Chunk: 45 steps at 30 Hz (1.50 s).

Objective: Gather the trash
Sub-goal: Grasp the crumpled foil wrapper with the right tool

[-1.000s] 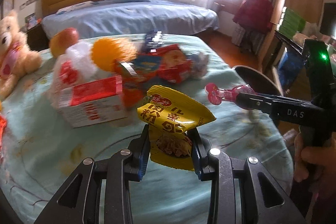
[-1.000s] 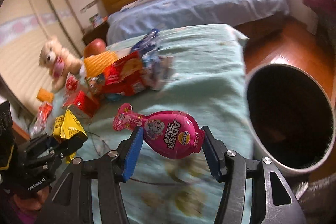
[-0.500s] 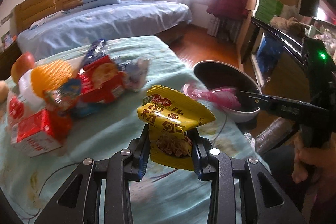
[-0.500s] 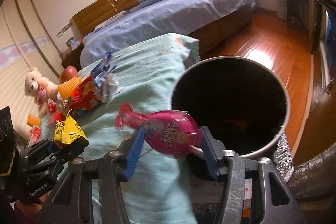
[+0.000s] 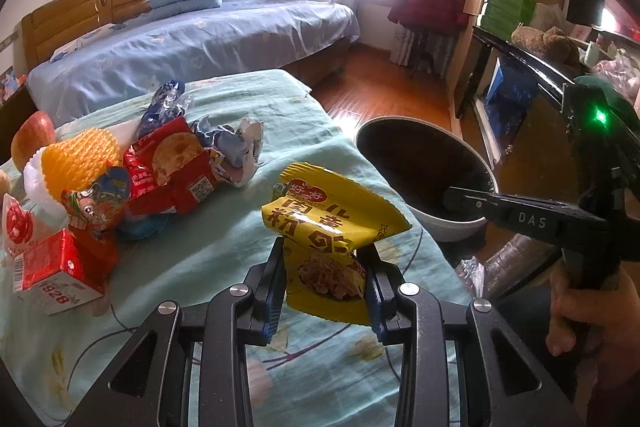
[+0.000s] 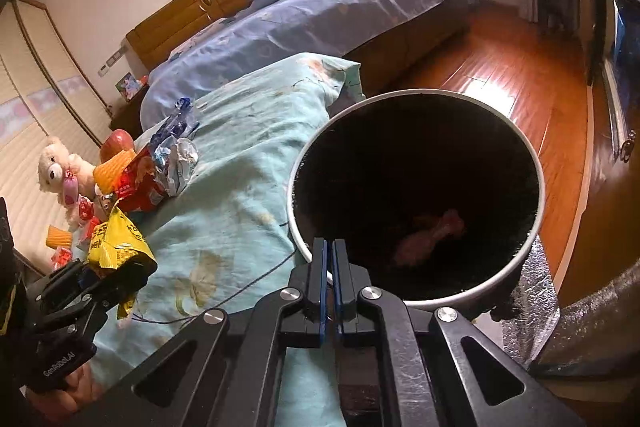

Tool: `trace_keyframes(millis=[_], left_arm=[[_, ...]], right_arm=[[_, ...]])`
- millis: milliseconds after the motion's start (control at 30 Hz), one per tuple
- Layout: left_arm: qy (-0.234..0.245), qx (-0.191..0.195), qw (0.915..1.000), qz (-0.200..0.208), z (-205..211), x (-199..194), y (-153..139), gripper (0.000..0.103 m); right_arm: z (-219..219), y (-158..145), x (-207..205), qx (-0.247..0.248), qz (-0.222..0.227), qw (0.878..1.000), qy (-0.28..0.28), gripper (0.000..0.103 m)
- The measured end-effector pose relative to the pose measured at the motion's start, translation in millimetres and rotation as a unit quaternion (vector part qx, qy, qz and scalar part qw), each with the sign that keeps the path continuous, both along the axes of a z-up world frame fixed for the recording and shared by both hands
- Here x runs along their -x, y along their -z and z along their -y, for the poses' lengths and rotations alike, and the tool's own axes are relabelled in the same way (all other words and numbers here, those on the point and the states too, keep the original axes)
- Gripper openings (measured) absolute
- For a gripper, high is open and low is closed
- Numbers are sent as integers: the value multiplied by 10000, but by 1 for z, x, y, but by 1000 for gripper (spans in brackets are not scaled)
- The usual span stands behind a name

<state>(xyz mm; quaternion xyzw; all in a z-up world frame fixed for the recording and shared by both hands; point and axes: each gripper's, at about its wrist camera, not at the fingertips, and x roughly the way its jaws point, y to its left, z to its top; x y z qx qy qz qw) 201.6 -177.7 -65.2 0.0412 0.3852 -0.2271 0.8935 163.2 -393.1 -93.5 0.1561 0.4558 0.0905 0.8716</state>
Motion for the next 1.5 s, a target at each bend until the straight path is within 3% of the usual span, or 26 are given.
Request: trace_keyframes(millis=[367,700,867,900,933,1000,1233,1333,1400,1433,1500], left_arm=[[-9,116,9999,-4,-5,2,-2,33],[-481,227,9985,-91,-53,19,-1,33],[-721,277,9970,-67,-78,26,-4,33],[-780,293,9965,-70,-83,27,-5,33],[-822,305,9961,-77,-87,27,-5,33],[-917,332,9952,-98,-95,26,-5,33],[-1003,413,9940,-151,-103,18,-7,33],[-988,408,9941,-168,-100,15,-6,33],[-966,422,9942,-210,-96,12,-5,33],[-950,431,9943,-226,-96,8,-5,33],[-906,420,9948,-223,-91,7,-6,33]], right_arm=[[-6,-8,4,-39,88,9999,-45,2],[-63,-11,-2,-167,159,9980,-595,3],[-93,-13,-11,-208,185,9965,-790,18],[-97,-13,-14,-214,198,9964,-797,25],[-102,-14,-20,-247,226,9961,-810,45],[-108,-15,-26,-311,259,9959,-811,60],[-127,-15,-67,-273,302,9960,-797,59],[-134,-7,-82,-359,197,9956,-845,54],[-137,-2,-87,-332,128,9955,-883,32],[-138,2,-89,-310,67,9955,-893,11],[-134,2,-86,-351,63,9959,-834,10]])
